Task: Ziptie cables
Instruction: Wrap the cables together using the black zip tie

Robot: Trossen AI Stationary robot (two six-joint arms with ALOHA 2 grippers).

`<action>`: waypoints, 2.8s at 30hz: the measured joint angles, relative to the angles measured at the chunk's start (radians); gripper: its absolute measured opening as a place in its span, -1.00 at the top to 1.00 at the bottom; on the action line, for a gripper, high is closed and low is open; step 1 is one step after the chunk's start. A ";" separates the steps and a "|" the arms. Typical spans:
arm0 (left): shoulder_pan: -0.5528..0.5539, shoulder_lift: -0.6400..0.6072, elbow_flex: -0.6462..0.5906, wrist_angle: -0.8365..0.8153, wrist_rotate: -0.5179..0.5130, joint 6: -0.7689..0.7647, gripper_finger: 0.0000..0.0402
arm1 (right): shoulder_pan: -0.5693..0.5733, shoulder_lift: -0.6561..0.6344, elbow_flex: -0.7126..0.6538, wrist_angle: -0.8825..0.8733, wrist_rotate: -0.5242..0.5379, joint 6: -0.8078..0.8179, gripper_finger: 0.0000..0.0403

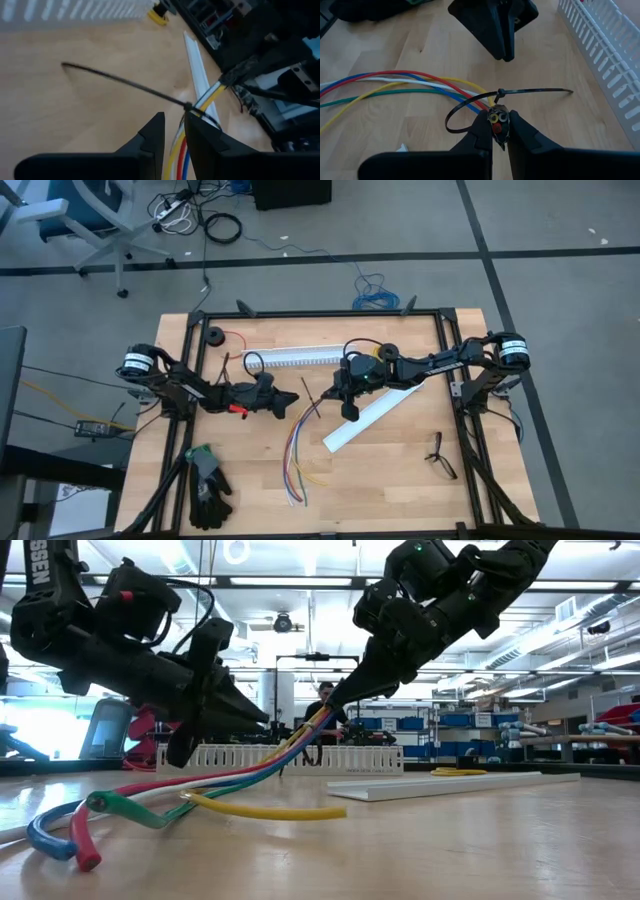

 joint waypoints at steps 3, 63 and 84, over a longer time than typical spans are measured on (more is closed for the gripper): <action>0.010 0.000 0.000 -0.022 0.002 -0.012 0.59 | 0.007 0.000 0.000 0.009 0.005 -0.009 0.90; 0.019 0.081 0.045 0.006 0.169 0.104 0.63 | 0.283 -0.300 0.000 -0.339 0.730 0.019 0.90; 0.019 0.080 0.046 0.007 0.168 0.126 0.63 | 0.180 -0.294 -0.292 -0.447 0.630 0.383 0.79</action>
